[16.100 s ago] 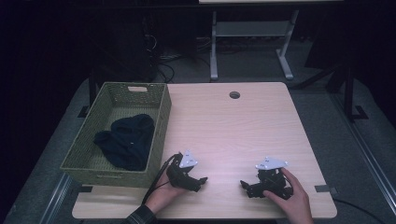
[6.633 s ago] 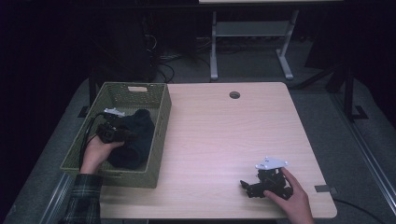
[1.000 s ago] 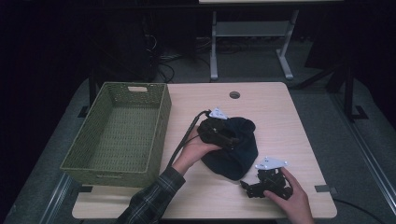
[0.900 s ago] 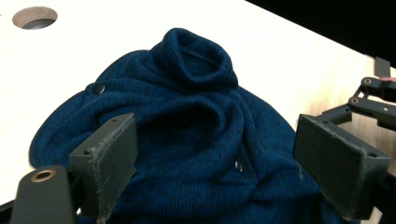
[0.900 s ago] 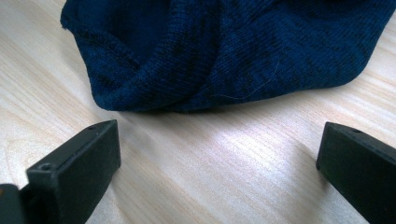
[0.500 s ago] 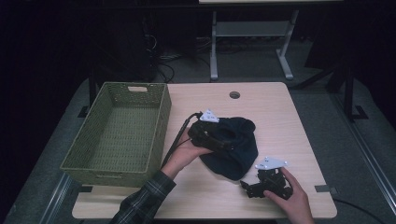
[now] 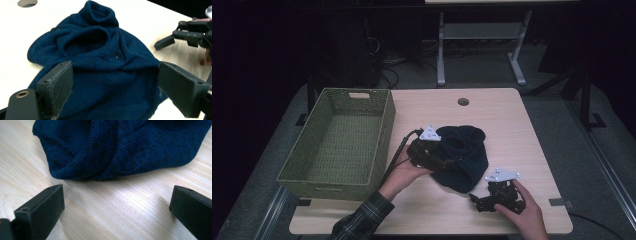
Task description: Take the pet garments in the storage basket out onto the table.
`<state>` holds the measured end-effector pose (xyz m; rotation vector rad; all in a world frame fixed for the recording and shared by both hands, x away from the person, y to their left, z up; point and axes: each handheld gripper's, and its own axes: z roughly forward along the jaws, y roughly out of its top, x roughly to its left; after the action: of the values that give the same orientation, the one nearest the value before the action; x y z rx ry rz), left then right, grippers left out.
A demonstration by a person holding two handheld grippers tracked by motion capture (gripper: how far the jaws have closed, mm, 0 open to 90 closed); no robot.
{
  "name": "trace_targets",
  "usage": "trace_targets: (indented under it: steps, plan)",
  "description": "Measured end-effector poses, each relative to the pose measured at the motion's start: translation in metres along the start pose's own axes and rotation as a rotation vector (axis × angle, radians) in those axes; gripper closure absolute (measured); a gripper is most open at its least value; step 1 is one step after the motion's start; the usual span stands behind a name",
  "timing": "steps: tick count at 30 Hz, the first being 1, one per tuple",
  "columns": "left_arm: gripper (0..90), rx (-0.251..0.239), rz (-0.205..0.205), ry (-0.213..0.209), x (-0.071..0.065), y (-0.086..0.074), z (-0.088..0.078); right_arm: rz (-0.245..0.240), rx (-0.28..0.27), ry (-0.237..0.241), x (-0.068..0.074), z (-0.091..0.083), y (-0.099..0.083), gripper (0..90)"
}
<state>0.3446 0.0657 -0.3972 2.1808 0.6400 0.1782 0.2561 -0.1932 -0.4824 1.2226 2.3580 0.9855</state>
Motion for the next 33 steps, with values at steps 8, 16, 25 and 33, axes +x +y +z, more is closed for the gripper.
trace_targets:
  steps: [8, 16, 25, 33]
  plan:
    - [13.2, 0.0, 0.004, 0.021, -0.006, -0.018, -0.007, 0.001, -0.002, 0.0, 0.0, 0.0, 0.0, 0.0]
    - [13.0, 0.008, -0.009, 0.036, -0.009, -0.039, -0.011, 0.001, -0.002, 0.0, 0.0, 0.0, 0.0, 0.0]
    - [12.9, 0.042, 0.006, 0.052, -0.016, -0.057, -0.008, 0.002, 0.0, 0.001, 0.0, 0.0, 0.0, 0.0]
    - [12.8, 0.083, 0.004, 0.058, -0.019, -0.072, -0.003, 0.002, 0.0, 0.0, 0.0, 0.0, 0.0, 0.0]
